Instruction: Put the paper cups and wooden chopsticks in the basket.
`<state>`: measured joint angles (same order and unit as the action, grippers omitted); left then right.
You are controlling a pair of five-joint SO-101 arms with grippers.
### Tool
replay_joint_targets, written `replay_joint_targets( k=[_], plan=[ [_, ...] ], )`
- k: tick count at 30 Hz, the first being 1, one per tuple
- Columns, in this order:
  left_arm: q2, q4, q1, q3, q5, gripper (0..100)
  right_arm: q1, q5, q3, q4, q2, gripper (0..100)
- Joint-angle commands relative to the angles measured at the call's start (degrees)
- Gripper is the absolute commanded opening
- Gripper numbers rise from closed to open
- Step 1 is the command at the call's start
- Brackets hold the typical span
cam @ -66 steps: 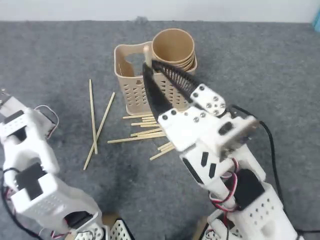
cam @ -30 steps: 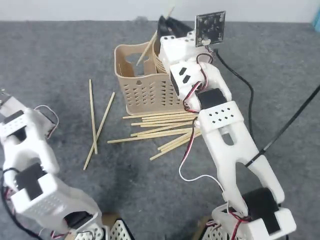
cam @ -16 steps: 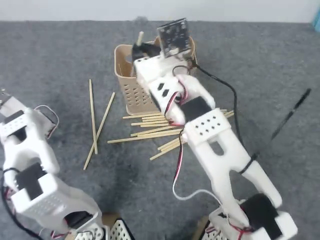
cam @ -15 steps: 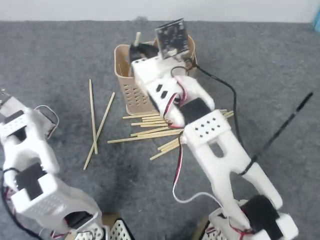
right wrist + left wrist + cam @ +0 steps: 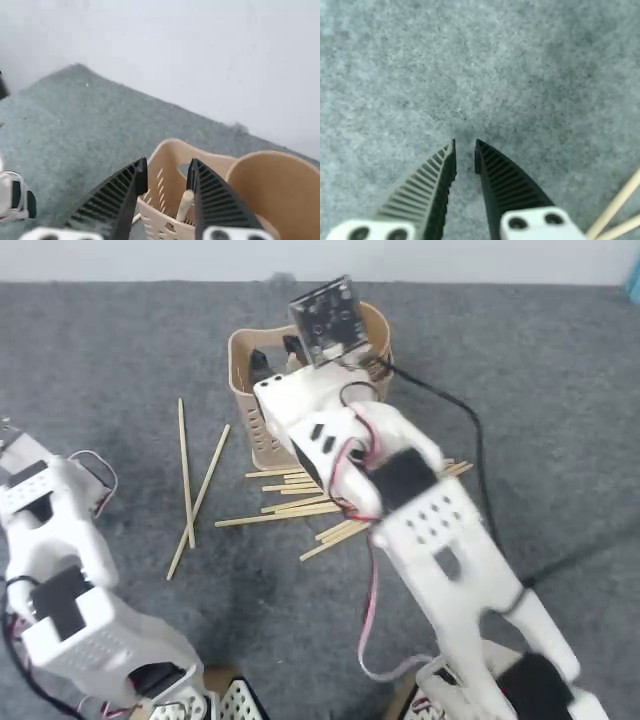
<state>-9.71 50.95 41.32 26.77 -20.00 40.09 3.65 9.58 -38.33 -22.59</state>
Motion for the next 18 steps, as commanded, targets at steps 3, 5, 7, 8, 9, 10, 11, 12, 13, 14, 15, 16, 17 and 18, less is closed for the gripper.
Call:
replay_joint_targets(
  k=[3,5,7,8,9,10,11,12,13,14,15,16,17,18],
  plan=[
    [0.4,0.4,0.0,-2.2,-0.1,6,0.5,-0.8,-4.7,-10.9,-15.7,14.5],
    [0.4,0.4,0.0,-2.2,0.0,6,0.5,-0.8,-4.7,-17.2,-21.7,14.5],
    [0.4,0.4,0.0,-2.2,0.0,6,0.5,-0.8,-4.6,-22.7,-26.6,14.5],
    [0.4,0.4,0.0,-2.2,0.0,6,0.5,-0.7,-4.4,-24.5,-28.7,14.5],
    [0.4,0.4,0.0,-2.2,0.0,6,0.4,-0.7,-3.5,-25.0,-30.3,14.5],
    [0.4,0.4,0.0,-2.2,0.0,6,0.1,-0.8,-2.5,-25.0,-31.4,14.5],
    [0.4,0.4,-0.1,-2.2,0.0,6,-1.1,-0.8,-1.5,-25.0,-32.7,14.5],
    [0.4,0.4,-0.1,-2.2,0.0,6,-2.9,-0.8,-0.4,-25.4,-33.9,14.5],
    [0.4,0.4,-0.1,-2.2,0.0,6,-5.0,-0.8,0.4,-25.8,-35.2,14.5],
    [0.4,0.4,-0.1,-2.2,0.0,6,-6.9,-0.8,1.5,-26.9,-36.8,14.5],
    [0.4,0.4,-0.1,-2.2,0.1,6,-9.0,-0.8,2.5,-29.0,-38.8,14.5],
    [0.4,0.4,-0.1,-2.2,0.1,6,-11.1,-0.8,3.9,-31.8,-41.0,14.5],
    [0.4,0.5,-0.1,-2.2,0.1,6,-13.1,-0.7,5.7,-35.0,-43.3,14.5],
    [0.4,0.6,-0.1,-2.2,0.2,6,-14.5,-0.7,8.4,-38.1,-45.6,14.5]
  ],
)
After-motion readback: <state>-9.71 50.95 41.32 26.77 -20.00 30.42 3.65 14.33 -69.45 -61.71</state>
